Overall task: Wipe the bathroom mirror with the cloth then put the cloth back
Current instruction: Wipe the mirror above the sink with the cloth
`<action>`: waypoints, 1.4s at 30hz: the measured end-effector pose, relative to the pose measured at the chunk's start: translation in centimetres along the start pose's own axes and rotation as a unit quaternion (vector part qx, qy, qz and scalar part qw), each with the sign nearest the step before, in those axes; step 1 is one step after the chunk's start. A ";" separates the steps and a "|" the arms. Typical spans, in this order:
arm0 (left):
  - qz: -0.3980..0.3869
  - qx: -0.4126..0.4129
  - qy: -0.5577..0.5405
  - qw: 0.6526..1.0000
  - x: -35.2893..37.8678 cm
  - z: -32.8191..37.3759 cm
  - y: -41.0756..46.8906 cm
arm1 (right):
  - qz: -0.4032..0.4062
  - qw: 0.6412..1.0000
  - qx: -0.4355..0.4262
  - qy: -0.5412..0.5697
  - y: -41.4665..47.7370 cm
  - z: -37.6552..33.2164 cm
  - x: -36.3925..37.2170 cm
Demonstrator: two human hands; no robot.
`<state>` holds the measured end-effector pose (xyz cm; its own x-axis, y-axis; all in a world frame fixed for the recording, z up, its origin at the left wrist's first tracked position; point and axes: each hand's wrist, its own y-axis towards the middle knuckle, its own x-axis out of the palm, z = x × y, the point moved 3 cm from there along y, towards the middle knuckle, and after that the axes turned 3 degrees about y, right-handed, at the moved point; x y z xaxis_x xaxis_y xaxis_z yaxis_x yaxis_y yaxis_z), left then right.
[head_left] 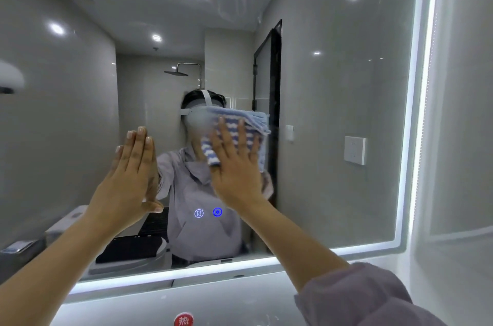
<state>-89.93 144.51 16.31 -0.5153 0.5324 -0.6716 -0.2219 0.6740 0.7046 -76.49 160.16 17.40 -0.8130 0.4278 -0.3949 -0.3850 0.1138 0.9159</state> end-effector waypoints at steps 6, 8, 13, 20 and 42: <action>0.000 -0.002 -0.005 1.000 -0.2 0.0 -0.1 | -0.026 0.997 -0.070 -0.015 1.8 -1.5 0.0; 0.003 -0.003 -0.002 1.000 -0.2 -0.1 -0.1 | -0.018 0.994 -0.103 -0.008 2.0 -0.5 -0.5; 0.006 -0.004 0.000 1.000 -0.2 -0.1 0.0 | 0.043 0.995 -0.085 -0.021 2.9 5.4 -2.4; 0.017 -0.006 -0.001 1.000 -0.3 0.2 -0.1 | 0.097 0.982 0.152 -0.047 1.6 16.4 -5.0; 0.033 -0.003 -0.001 0.999 -0.7 0.6 -0.2 | 0.027 0.998 -0.046 -0.032 6.2 -3.4 0.0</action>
<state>-89.07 144.31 16.47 -0.5268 0.5772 -0.6240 -0.1930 0.6336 0.7491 -80.30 157.84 22.86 -0.8055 0.4877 -0.3365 -0.3818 0.0071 0.9242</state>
